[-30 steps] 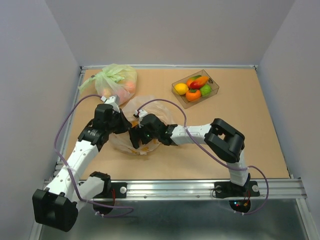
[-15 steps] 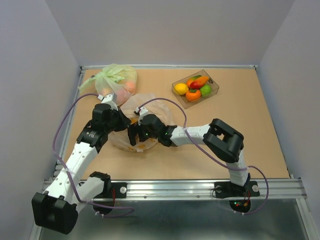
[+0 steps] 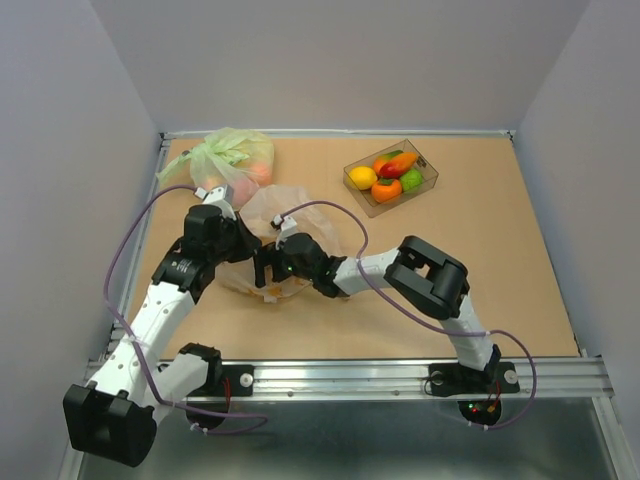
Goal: Untie the knot of the plastic bag and take out the fruit
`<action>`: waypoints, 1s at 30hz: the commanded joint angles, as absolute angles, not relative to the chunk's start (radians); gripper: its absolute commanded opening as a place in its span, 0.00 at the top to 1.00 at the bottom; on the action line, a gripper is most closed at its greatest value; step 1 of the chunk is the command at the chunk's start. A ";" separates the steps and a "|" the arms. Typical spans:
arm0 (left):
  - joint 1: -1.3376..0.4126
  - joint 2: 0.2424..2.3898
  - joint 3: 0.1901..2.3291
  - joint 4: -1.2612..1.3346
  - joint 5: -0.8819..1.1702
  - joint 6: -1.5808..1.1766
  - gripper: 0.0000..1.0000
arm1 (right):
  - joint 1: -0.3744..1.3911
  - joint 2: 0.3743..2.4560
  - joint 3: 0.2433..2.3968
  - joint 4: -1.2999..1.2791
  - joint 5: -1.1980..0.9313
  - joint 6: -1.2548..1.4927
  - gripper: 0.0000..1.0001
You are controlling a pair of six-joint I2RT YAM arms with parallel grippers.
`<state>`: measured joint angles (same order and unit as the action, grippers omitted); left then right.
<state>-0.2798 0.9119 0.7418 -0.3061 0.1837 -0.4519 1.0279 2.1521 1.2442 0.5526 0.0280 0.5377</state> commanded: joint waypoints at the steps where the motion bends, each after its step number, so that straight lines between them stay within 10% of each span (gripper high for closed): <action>1: -0.298 0.873 0.843 -0.466 0.235 -0.454 1.00 | 0.959 2.119 1.237 0.707 0.052 0.609 0.00; 12: -0.298 0.983 0.906 -0.459 0.077 -0.426 1.00 | 0.943 1.772 0.977 0.693 0.165 0.491 0.00; 30: -0.517 0.966 0.836 -0.376 0.074 -0.548 1.00 | 0.885 1.812 0.922 0.657 0.071 0.592 0.03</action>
<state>-0.5152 0.9741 0.9043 -0.4034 0.0879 -0.5140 0.8841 1.7947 0.9157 0.6373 0.0708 0.5705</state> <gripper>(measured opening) 0.086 0.968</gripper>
